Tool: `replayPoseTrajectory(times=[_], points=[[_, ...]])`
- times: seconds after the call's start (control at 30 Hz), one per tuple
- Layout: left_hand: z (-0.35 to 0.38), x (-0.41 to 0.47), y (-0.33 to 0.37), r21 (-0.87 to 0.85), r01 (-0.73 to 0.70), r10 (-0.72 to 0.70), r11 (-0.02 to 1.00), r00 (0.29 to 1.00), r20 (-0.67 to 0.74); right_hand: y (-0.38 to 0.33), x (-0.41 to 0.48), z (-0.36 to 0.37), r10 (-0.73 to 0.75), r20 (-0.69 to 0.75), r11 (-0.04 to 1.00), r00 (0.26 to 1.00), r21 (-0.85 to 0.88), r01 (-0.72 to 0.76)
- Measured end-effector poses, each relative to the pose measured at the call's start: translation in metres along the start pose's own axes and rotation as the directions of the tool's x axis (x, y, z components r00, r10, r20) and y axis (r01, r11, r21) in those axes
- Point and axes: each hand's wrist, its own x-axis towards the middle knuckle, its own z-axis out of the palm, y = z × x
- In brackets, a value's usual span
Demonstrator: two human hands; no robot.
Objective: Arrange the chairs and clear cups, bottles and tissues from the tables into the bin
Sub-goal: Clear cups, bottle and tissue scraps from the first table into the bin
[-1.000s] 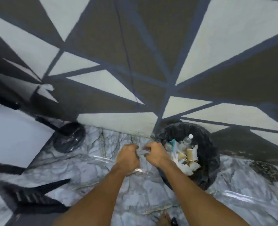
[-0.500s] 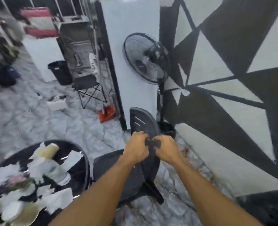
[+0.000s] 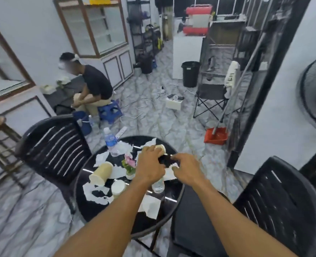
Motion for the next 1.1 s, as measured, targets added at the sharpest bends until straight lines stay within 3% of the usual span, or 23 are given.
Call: replayPoseTrajectory(times=[0.2,0.47,0.63,0.83,0.97,1.1], points=[[0.033,0.005,-0.033,-0.132,0.337,-0.317,0.932,0.936,0.152,0.021,0.041,0.026,0.012,0.177,0.998,0.984,-0.057,-0.002],[0.061,0.005,-0.018,-0.253,0.444,-0.434,0.859,0.896,0.099,0.057,0.049,0.033,0.074,0.278,0.994,0.958,-0.102,-0.047],[0.051,0.013,0.007,-0.225,0.319,-0.305,0.921,0.948,0.094,0.056,0.038,0.001,0.112,0.198,0.992,0.974,-0.079,-0.098],[0.027,0.020,0.087,-0.337,0.047,-0.028,0.940,0.998,0.060,0.068,-0.010,-0.073,0.172,-0.050,0.975,0.984,-0.136,-0.178],[0.026,0.003,0.159,-0.445,-0.157,0.180,0.882,0.984,0.010,0.089,-0.072,-0.125,0.291,-0.200,0.944,0.936,-0.099,-0.315],[0.036,-0.026,0.246,-0.503,-0.343,0.398,0.794,0.917,0.002,0.114,-0.159,-0.174,0.386,-0.364,0.896,0.848,-0.071,-0.438]])
